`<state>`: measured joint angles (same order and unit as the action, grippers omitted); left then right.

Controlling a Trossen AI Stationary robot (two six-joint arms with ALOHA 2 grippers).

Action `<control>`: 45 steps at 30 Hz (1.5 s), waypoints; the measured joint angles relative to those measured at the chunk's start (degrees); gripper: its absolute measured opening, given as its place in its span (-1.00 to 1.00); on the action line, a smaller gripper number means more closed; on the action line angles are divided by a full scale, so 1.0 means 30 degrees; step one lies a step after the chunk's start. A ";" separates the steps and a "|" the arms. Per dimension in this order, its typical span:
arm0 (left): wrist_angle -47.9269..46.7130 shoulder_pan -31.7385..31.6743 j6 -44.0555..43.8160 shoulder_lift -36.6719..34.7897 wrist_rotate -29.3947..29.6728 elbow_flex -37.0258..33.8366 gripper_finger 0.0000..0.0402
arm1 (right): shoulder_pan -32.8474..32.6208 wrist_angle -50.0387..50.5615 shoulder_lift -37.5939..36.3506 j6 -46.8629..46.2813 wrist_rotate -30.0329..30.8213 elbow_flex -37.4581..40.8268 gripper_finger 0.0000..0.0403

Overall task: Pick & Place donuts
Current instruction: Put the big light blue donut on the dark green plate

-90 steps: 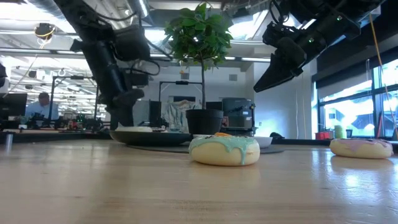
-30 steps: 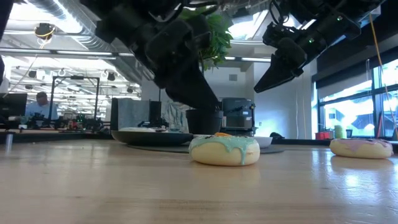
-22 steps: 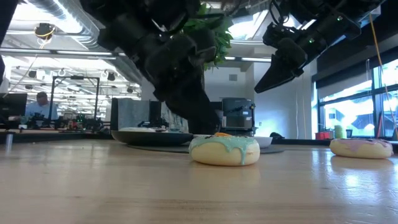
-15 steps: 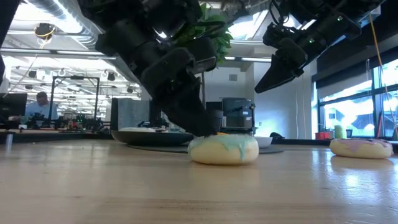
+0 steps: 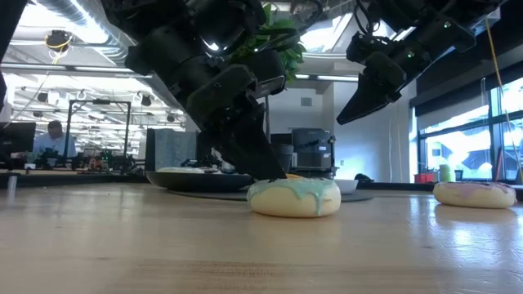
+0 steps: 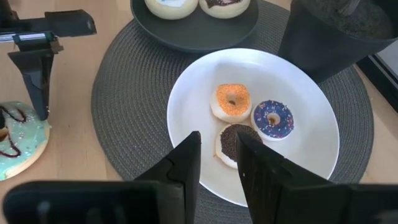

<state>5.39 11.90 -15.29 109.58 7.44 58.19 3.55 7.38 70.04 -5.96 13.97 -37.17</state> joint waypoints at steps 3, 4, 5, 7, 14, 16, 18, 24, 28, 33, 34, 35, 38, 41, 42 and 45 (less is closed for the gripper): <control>0.0000 0.0000 0.0000 0.0000 -0.0015 0.0000 -0.21 | 0.0002 0.0013 0.0000 0.0000 -0.0002 0.0000 -0.48; 0.0000 0.0000 0.0000 0.0000 -0.0015 -0.0007 -0.24 | 0.0002 0.0019 0.0000 -0.0003 0.0004 0.0000 -0.48; 0.0000 0.0007 0.0000 0.0000 -0.0018 -0.0007 -0.27 | 0.0000 0.0028 0.0000 0.0000 0.0001 0.0000 -0.48; 0.0000 0.0022 0.0000 0.0000 -0.0023 -0.0007 -0.36 | 0.0000 0.0044 0.0000 0.0000 0.0004 0.0000 -0.48; -0.0257 -0.0098 -0.0146 -0.0429 -0.0064 -0.0044 -0.70 | 0.0000 0.0066 0.0000 0.0000 0.0003 0.0000 -0.48; -0.0540 -0.0213 -0.0145 -0.0832 -0.0391 -0.0044 -0.80 | 0.0000 0.0102 0.0000 0.0000 -0.0004 0.0000 -0.48; -0.0738 -0.0410 0.0056 -0.1397 -0.1010 -0.0044 -0.89 | 0.0005 0.0093 0.0000 0.0007 0.0002 0.0000 -0.48; -0.5450 -0.1806 0.0963 -0.4729 -0.0542 -0.0044 -0.93 | 0.0000 0.0112 0.0000 0.0000 -0.0004 0.0000 -0.48; -0.7150 -0.3425 0.1020 -0.7297 0.0966 -0.0668 -0.92 | 0.0000 0.0152 0.0000 0.0001 -0.0004 0.0000 -0.48; -0.6770 -0.6216 0.0776 -0.9552 0.1693 -0.2651 -0.95 | 0.0000 0.0087 0.0000 0.0015 -0.0004 0.0000 -0.48; -0.6173 -0.6838 0.0582 -0.9730 0.1579 -0.3082 -0.95 | 0.0000 0.0064 0.0000 0.0027 0.0002 0.0000 -0.48; -0.5489 -0.7464 0.0312 -0.9843 0.1235 -0.3588 -0.95 | 0.0000 0.0051 0.0000 0.0029 0.0001 0.0000 -0.48; -0.3050 -0.9156 -0.0157 -0.9721 -0.0130 -0.5067 -0.95 | 0.0000 -0.0015 0.0000 0.0051 0.0004 0.0000 -0.48; -0.0987 -1.0389 -0.0213 -0.9300 -0.1249 -0.6173 -0.95 | 0.0000 -0.0102 0.0000 0.0058 0.0004 0.0000 -0.48; -0.0377 -1.0702 -0.0204 -0.9171 -0.1543 -0.6438 -0.95 | 0.0000 -0.0102 0.0000 0.0066 0.0004 0.0000 -0.48; 0.0430 -1.1486 -0.0264 -0.8771 -0.2637 -0.6776 -0.95 | 0.0000 -0.0117 0.0000 0.0063 0.0004 0.0000 -0.48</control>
<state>6.68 -22.56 -16.08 83.27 -0.47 37.87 3.55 7.03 70.04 -5.77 13.98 -37.17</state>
